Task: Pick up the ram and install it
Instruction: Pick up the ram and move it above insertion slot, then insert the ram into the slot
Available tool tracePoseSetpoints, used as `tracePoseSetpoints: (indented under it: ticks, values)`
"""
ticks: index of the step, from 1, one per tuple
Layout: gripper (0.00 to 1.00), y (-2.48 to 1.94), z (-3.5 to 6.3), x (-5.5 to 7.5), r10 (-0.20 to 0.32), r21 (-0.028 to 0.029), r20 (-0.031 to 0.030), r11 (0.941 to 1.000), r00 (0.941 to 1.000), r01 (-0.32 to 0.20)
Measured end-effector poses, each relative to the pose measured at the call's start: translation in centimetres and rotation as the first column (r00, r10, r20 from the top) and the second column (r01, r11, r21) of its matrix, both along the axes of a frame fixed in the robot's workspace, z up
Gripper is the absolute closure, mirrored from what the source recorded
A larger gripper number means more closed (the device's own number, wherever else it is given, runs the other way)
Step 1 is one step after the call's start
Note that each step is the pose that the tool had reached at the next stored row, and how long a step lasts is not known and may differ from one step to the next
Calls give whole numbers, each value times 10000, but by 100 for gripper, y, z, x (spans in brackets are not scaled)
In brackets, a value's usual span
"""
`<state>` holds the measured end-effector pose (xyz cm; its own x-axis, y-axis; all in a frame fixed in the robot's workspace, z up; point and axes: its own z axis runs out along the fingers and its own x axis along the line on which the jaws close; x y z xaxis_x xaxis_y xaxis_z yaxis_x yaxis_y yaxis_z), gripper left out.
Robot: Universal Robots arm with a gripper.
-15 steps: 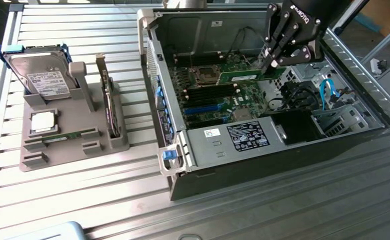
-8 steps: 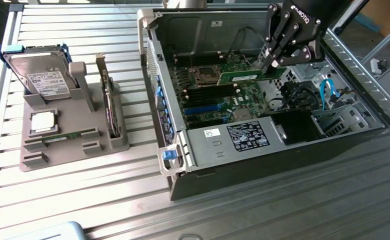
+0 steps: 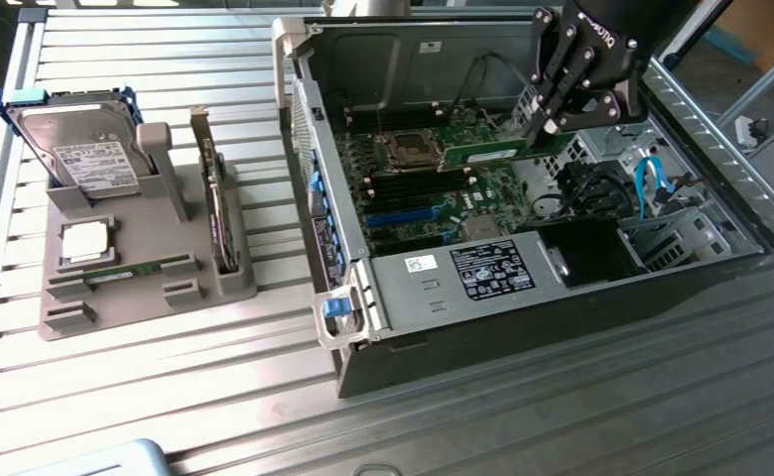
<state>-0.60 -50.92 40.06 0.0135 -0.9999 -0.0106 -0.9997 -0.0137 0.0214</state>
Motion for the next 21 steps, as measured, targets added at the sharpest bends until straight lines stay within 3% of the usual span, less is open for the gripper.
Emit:
tracePoseSetpoints:
  ticks: [2,4,15,21]
  values:
    - [88,0,0,-5,13,1,88,10000,10000,-13]
    - [88,0,0,-5,20,0,122,10000,9999,-20]
    - [88,2,-1,-5,19,2,123,10000,9999,-20]
    - [88,51,-18,-6,18,35,123,10000,9999,-19]
